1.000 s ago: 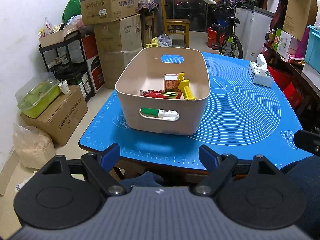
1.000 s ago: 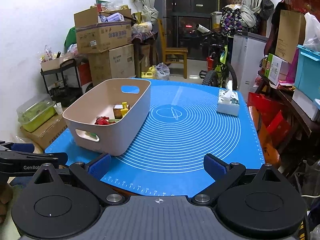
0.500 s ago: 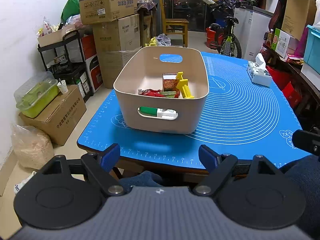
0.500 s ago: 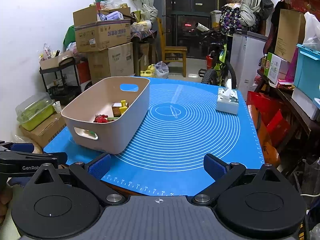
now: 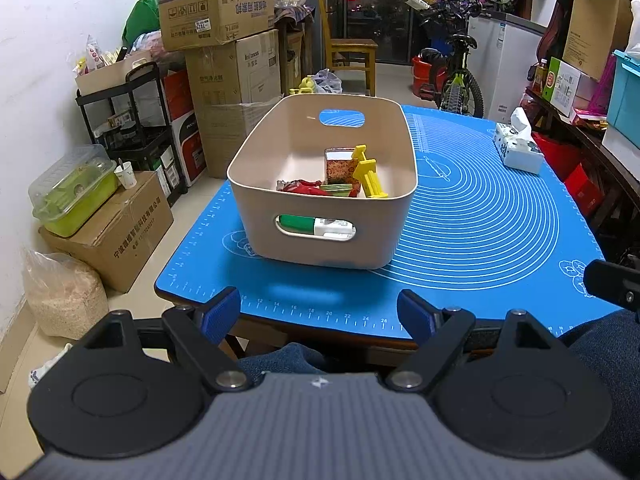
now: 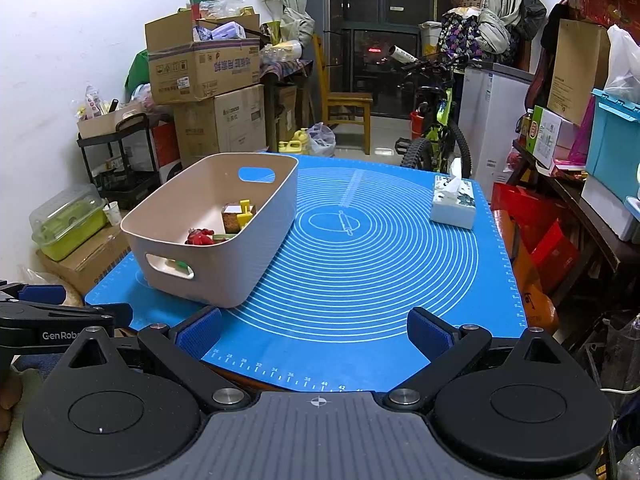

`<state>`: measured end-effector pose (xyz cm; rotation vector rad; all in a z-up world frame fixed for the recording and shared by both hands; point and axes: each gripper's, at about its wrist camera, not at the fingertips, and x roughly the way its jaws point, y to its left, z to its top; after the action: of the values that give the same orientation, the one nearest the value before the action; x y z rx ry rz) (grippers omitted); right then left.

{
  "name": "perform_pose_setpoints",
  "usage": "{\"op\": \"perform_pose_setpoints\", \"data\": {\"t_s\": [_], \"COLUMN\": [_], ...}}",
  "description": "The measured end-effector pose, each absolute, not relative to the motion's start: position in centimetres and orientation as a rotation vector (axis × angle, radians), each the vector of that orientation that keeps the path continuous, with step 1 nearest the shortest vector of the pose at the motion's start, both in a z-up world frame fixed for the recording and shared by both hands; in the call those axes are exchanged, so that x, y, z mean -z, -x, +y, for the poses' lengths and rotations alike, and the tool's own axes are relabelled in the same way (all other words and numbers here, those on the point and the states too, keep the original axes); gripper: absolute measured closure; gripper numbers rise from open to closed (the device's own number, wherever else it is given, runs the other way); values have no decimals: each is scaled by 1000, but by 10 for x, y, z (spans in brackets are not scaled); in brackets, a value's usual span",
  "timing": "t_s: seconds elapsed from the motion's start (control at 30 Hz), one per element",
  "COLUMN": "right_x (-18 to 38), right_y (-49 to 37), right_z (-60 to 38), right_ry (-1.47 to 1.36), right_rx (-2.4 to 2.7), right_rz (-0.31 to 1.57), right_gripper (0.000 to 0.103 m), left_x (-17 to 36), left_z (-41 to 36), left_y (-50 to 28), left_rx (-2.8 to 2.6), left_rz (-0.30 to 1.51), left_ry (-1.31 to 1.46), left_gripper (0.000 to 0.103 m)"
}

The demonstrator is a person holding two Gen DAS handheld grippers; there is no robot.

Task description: Organize rigid objects

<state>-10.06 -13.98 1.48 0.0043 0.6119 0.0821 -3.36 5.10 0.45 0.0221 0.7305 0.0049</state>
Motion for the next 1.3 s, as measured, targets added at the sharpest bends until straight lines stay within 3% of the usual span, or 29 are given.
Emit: {"op": "perform_pose_setpoints", "data": {"t_s": [1.3], "right_x": [-12], "right_y": [102], "right_z": [-142], "right_ry": [-2], "right_rx": [-82], "right_rz": [624], "right_gripper": [4], "left_x": [-6], "left_z": [50], "left_y": [32], "left_rx": [-4], "left_rz": [736], "left_ry": [-25], "left_gripper": [18]}}
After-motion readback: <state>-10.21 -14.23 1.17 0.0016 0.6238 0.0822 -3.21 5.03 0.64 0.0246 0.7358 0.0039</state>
